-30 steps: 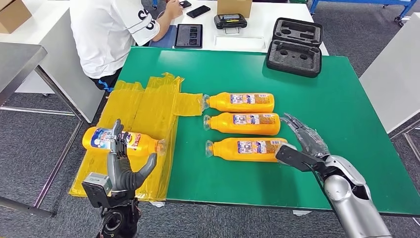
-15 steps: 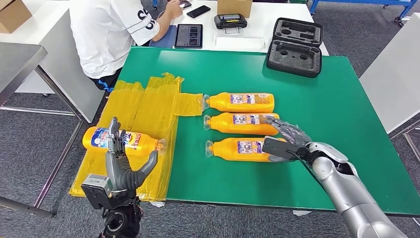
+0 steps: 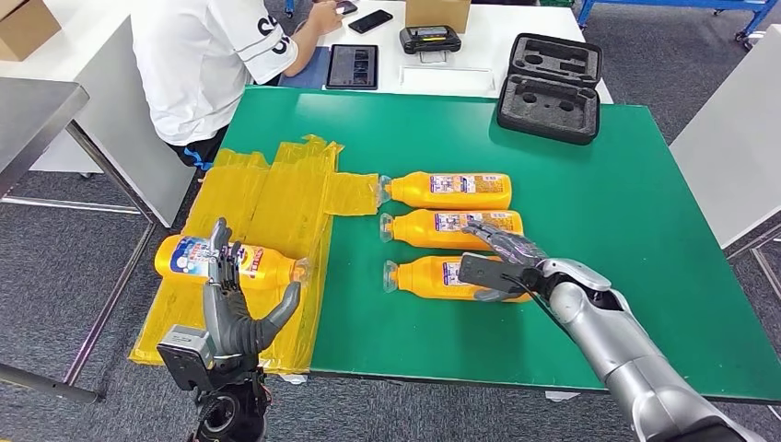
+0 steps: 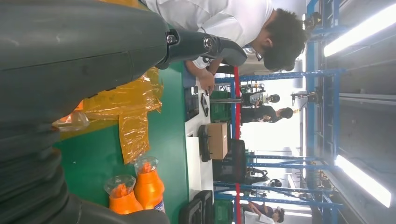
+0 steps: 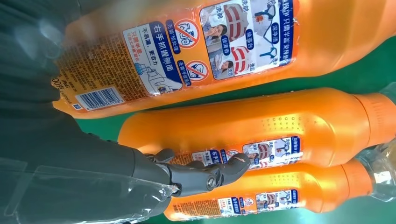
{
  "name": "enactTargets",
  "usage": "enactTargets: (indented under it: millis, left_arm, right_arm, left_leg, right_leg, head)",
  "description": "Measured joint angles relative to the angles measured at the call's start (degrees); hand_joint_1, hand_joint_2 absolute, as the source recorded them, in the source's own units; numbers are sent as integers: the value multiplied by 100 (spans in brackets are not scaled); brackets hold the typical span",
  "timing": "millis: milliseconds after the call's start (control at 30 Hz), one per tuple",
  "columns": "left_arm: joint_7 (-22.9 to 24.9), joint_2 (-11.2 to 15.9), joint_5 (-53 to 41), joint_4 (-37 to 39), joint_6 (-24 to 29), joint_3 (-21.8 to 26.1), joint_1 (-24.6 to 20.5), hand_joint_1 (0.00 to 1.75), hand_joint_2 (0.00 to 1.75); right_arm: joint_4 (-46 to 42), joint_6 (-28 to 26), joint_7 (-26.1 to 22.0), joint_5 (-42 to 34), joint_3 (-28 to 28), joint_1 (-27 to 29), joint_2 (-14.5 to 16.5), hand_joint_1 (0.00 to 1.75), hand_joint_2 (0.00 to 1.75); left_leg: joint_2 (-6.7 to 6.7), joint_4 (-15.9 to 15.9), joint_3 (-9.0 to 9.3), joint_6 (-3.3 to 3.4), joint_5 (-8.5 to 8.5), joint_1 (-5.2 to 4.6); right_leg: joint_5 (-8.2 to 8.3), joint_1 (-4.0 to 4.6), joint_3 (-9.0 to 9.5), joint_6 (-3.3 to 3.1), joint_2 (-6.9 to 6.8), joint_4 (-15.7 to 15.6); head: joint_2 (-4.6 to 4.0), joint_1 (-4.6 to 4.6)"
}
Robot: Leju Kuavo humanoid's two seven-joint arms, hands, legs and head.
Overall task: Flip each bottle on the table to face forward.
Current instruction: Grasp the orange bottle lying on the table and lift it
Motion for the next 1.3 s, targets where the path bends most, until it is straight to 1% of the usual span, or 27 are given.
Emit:
enactTargets:
  millis: [133, 400, 533, 1000, 1167, 1300]
  left_arm:
    - [1, -1, -21, 0, 7, -4, 1, 0, 175]
    - [1, -1, -48, 2, 13, -40, 37, 0, 175]
    - [1, -1, -65, 2, 38, -33, 66, 0, 175]
    - [1, 2, -86, 3, 92, 9, 130, 0, 175]
    - [0, 2, -83, 19, 96, 9, 128, 0, 175]
    - [2, 2, -57, 73, 51, 10, 119, 0, 175]
  right_arm:
    - [88, 1, -13, 0, 54, -50, 57, 0, 175]
    - [379, -117, -83, -46, 205, -144, 354, 0, 175]
    - [445, -132, -75, -93, 300, -146, 417, 0, 175]
    - [474, -81, 51, -216, 526, -133, 330, 0, 175]
    - [469, -177, 127, -215, 544, -43, 311, 0, 175]
    - [420, -265, 173, -194, 539, 26, 237, 0, 175]
  left_leg:
    - [1, 0, 0, 0, 0, 1]
    - [1, 0, 1, -1, 1, 3]
    - [1, 0, 1, -1, 0, 2]
    - [1, 0, 2, -1, 1, 1]
    - [1, 0, 3, -1, 0, 1]
    - [0, 0, 5, 0, 0, 1]
  right_leg:
    - [0, 1, 0, 0, 1, 1]
    - [0, 2, 0, 0, 1, 1]
    - [0, 1, 0, 0, 1, 1]
    - [0, 1, 0, 0, 1, 0]
    - [0, 1, -1, 0, 1, 0]
    - [0, 0, 1, 0, 0, -2]
  head:
    - [0, 0]
    - [0, -1]
    - [0, 0]
    - [0, 0]
    - [0, -1]
    - [0, 0]
